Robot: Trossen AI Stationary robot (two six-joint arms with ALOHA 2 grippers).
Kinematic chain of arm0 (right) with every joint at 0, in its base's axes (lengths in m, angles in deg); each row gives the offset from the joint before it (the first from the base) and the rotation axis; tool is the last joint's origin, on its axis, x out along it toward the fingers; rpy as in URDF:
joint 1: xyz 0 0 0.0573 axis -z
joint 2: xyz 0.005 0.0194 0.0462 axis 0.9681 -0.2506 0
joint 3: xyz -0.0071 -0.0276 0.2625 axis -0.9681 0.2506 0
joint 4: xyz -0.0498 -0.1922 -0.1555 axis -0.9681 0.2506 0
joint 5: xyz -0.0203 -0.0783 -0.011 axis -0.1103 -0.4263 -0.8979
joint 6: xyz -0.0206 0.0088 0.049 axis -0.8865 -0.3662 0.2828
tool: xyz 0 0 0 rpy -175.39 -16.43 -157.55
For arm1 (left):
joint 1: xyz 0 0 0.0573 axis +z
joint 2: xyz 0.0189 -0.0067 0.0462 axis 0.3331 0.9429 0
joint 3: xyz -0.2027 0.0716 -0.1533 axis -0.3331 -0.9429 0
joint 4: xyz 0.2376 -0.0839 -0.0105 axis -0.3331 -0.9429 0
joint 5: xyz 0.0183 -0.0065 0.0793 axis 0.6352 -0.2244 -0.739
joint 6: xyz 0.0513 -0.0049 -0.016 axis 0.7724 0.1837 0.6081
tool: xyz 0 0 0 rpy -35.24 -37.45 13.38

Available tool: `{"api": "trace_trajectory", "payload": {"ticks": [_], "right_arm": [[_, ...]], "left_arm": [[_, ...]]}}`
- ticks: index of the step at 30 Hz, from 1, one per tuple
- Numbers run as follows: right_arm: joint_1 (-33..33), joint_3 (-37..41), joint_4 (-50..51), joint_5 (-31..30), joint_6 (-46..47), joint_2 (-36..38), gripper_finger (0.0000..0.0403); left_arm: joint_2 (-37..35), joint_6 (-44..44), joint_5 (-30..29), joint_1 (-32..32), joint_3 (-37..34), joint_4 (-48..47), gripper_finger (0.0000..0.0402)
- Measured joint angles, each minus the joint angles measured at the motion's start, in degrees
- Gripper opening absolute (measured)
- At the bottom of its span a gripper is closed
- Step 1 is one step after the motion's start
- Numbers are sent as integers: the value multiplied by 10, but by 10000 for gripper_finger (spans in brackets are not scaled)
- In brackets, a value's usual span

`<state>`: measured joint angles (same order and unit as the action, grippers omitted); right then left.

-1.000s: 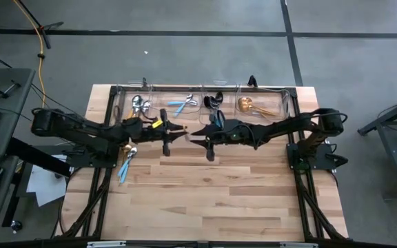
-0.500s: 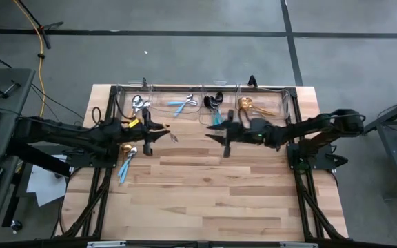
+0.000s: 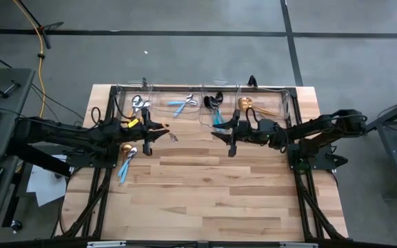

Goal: Sort silverware by color (type)
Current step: Put the yellow spoon into the left transparent bin

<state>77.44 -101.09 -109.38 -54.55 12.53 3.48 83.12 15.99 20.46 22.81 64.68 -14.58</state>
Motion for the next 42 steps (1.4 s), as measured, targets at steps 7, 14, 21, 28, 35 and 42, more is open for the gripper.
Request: {"api": "trace_trajectory", "payload": {"ticks": [7, 14, 21, 28, 35, 42], "right_arm": [[0, 0, 1, 0, 0, 0, 119], [0, -1, 19, 0, 0, 0, 119], [0, -1, 26, 0, 7, 0, 119], [0, -1, 29, 0, 7, 0, 119], [0, -1, 29, 0, 7, 0, 119], [0, -1, 32, 0, 7, 0, 119]], "left_arm": [[0, 0, -1, 0, 0, 0, 43], [0, 0, -10, 0, 0, 1, 43], [0, 0, -33, 0, 0, 1, 43], [0, 1, -33, 0, 0, 1, 43], [0, 1, -33, 0, 0, 1, 43], [0, 8, -49, 0, 0, 1, 43]]}}
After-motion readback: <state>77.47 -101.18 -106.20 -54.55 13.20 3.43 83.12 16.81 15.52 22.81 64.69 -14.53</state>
